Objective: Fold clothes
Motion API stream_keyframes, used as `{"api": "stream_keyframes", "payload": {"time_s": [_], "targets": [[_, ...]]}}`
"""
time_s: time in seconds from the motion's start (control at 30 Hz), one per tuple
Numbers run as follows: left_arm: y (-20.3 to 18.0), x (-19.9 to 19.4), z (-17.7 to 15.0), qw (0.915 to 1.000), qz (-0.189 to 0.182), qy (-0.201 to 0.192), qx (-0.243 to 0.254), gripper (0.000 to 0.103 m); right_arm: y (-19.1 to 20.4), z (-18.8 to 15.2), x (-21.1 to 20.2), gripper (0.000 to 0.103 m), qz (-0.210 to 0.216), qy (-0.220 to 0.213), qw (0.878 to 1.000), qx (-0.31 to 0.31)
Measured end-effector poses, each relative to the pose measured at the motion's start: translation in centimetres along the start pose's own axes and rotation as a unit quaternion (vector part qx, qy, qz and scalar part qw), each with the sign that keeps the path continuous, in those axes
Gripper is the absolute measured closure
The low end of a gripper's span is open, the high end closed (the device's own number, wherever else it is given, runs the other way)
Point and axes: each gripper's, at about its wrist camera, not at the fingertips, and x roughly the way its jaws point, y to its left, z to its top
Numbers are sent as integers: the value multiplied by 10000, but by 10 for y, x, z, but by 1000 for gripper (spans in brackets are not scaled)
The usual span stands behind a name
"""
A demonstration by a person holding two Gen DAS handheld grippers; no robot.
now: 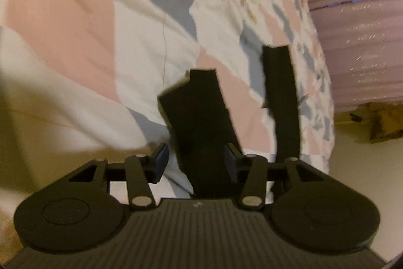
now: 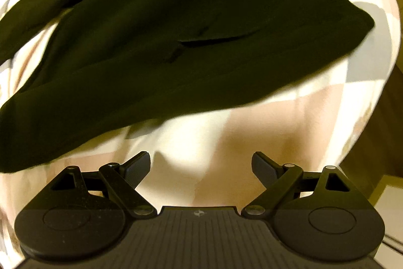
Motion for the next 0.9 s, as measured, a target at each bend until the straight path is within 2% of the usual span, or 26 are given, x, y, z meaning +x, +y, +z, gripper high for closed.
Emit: {"api": "stream_keyframes", "payload": {"time_s": [0.1, 0.2, 0.27, 0.33, 0.5, 0.53, 0.63, 0.7, 0.77, 0.83, 0.9], "targets": [[3, 28, 2, 10000, 75, -20, -3, 61, 0, -1, -2, 13, -34, -1, 10000, -45], [3, 34, 5, 9999, -42, -127, -48, 66, -5, -2, -2, 13, -57, 17, 10000, 40], [0, 31, 8, 9998, -147, -158, -10, 86, -5, -5, -2, 13, -76, 42, 9999, 62], [-6, 20, 10, 9994, -195, -174, 217, 95, -4, -7, -2, 13, -80, 54, 9999, 32], [-7, -51, 14, 9976, -282, -331, 530, 97, -3, -10, -7, 14, 4, 24, 10000, -31], [-3, -67, 15, 9972, -196, -378, 621, 97, -4, -10, -8, 14, 21, 6, 10000, -29], [16, -100, 16, 9932, 424, -352, 1023, 97, -8, -11, -10, 14, 85, -20, 9999, 49], [32, -86, 10, 9837, 1127, -190, 1387, 97, -12, -11, -9, 14, 126, -23, 9998, 129], [47, -64, 3, 9696, 1762, -38, 1700, 97, -14, -10, -6, 14, 168, 4, 9996, 232], [54, -46, -3, 9670, 1885, -92, 1712, 98, -16, -10, -5, 16, 222, 58, 9991, 364], [51, -49, -5, 9716, 1781, -245, 1538, 96, -24, -10, -10, 16, 377, -16, 9980, 508]]}}
